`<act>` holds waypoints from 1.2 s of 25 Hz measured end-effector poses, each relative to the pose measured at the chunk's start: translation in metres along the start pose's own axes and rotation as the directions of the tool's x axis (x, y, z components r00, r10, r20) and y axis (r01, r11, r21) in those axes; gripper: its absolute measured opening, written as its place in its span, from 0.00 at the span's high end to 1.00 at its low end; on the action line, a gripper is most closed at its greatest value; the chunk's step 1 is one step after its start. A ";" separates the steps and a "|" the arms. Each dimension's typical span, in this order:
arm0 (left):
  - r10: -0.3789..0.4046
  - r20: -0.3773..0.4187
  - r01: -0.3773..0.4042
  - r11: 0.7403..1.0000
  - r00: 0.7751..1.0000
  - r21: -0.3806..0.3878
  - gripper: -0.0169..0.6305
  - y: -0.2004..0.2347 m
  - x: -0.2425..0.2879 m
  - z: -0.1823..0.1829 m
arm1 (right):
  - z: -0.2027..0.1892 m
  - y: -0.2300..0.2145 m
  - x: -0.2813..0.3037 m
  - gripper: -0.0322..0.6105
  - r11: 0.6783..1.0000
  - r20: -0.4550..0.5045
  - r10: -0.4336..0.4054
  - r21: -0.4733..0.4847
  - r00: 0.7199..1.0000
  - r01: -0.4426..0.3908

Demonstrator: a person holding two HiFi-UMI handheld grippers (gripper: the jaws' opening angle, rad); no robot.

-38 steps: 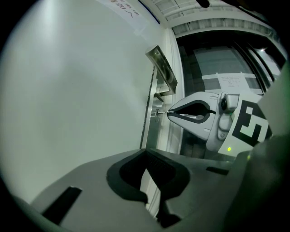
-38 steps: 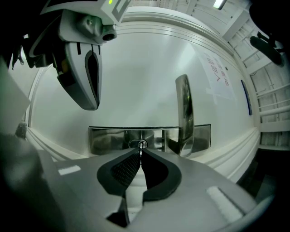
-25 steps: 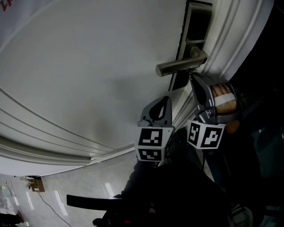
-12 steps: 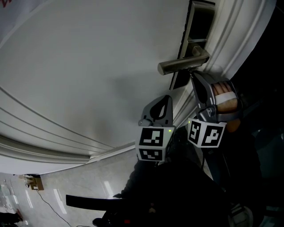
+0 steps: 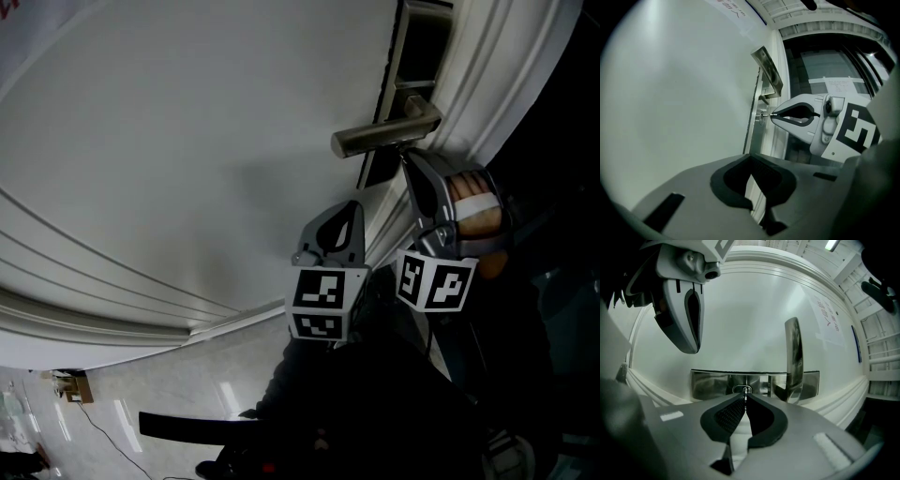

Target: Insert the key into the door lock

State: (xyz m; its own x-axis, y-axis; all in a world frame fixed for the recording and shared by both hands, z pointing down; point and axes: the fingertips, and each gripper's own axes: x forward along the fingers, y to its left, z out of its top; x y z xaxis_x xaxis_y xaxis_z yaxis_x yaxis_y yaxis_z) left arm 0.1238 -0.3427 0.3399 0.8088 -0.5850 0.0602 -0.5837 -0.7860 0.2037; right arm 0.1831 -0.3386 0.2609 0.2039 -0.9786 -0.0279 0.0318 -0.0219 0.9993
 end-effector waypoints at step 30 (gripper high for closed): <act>-0.007 -0.005 0.007 1.000 1.000 -0.009 0.97 0.001 0.004 -0.002 | -0.001 0.001 0.001 0.93 1.000 -0.003 -0.001 -0.011 1.000 0.001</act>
State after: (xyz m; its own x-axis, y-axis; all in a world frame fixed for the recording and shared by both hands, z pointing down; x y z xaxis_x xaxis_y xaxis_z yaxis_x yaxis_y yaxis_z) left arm 0.1270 -0.3450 0.3424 0.8134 -0.5781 0.0637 -0.5771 -0.7885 0.2129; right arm 0.1838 -0.3391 0.2615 0.2065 -0.9780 -0.0286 0.0423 -0.0203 0.9989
